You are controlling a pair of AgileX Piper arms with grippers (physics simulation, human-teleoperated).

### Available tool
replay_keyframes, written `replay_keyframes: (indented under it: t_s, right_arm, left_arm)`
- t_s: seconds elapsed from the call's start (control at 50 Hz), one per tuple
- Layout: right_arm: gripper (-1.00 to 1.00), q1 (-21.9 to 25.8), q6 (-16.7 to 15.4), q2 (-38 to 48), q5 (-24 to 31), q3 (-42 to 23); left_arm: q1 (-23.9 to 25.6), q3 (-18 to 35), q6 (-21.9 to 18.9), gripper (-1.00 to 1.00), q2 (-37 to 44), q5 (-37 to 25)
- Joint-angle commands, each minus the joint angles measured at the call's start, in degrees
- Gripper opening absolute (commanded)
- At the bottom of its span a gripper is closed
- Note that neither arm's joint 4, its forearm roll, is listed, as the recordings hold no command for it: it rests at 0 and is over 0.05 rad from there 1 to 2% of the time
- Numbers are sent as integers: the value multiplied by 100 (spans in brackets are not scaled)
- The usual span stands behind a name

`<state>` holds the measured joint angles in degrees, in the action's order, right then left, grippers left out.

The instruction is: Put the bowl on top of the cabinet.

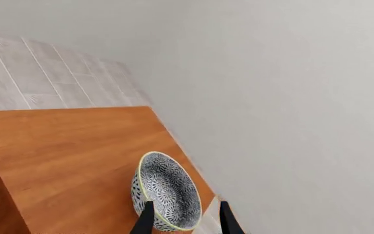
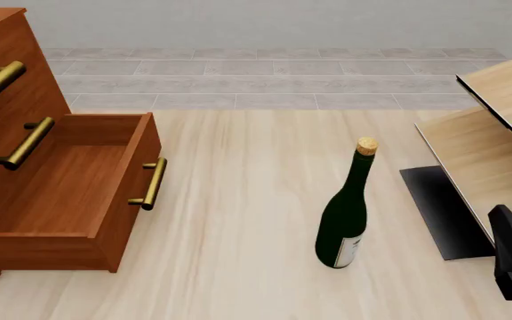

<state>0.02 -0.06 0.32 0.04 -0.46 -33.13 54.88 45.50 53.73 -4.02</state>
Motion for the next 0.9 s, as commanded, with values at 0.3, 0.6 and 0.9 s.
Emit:
replay_keyframes:
  t_s: [0.3, 0.6, 0.9]
  right_arm:
    - [100, -1, 0, -1, 0, 0]
    - [100, 0, 0, 0, 0, 0]
    - [100, -1, 0, -1, 0, 0]
  left_arm:
    - [673, -66, -163, 100, -543, -171]
    - [1085, -108, -258, 100, -693, -246]
    - [1478, -202, -376, 100, -746, -268]
